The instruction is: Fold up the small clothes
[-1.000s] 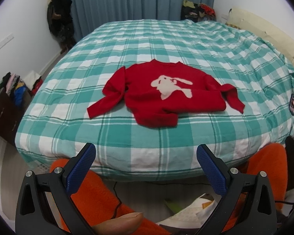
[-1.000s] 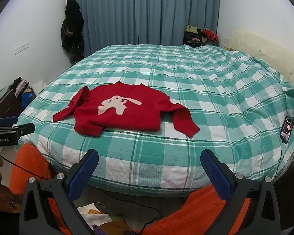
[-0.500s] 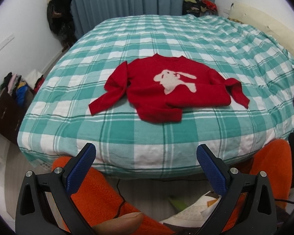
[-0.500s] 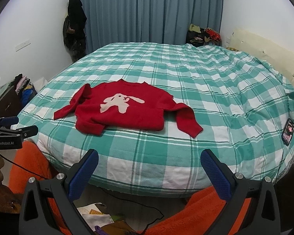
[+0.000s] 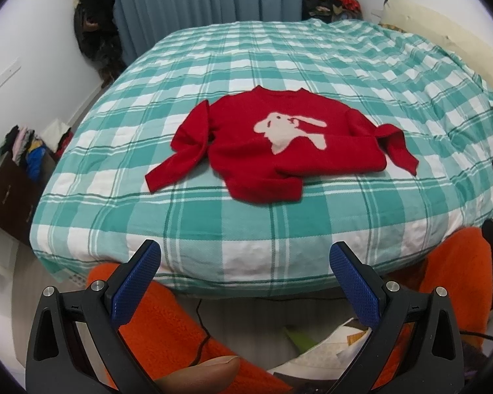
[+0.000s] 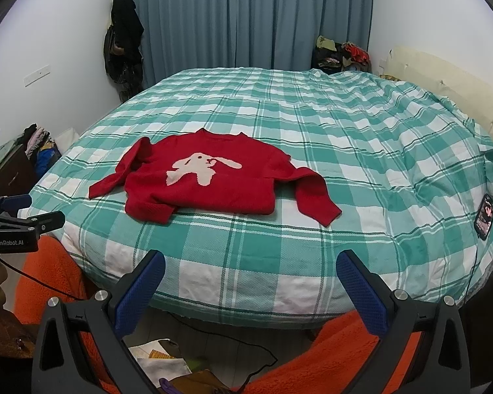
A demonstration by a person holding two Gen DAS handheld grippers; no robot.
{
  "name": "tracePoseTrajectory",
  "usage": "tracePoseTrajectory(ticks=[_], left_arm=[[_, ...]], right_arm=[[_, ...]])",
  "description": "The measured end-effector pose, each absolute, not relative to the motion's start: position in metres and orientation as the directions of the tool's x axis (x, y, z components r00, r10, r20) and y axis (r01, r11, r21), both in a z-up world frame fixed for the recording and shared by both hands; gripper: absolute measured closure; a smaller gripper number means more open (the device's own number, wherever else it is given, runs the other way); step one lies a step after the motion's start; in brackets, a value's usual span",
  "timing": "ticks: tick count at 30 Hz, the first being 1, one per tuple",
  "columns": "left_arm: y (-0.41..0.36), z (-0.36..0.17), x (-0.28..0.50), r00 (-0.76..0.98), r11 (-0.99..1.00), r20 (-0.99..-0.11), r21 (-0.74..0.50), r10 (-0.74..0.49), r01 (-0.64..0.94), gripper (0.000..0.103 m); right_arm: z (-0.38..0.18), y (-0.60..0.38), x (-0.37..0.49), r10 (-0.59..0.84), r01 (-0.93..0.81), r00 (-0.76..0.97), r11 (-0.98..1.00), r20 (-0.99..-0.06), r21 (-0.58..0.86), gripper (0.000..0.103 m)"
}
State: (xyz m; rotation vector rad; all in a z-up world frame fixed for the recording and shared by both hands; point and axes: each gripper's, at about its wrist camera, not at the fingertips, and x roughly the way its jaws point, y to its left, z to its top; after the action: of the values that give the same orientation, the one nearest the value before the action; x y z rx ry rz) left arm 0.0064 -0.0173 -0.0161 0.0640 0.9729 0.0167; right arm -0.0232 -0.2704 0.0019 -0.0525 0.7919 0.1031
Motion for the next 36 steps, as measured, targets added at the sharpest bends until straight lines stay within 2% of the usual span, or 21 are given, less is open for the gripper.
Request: tracePoseTrajectory(ticks=[36], left_arm=[[-0.0167,-0.0236,0.0069,0.549,0.997,-0.835,0.071,0.046,0.025,0.001]], right_arm=[[-0.0031,-0.2664,-0.022,0.081,-0.125,0.688,0.992,-0.721,-0.008,0.0]])
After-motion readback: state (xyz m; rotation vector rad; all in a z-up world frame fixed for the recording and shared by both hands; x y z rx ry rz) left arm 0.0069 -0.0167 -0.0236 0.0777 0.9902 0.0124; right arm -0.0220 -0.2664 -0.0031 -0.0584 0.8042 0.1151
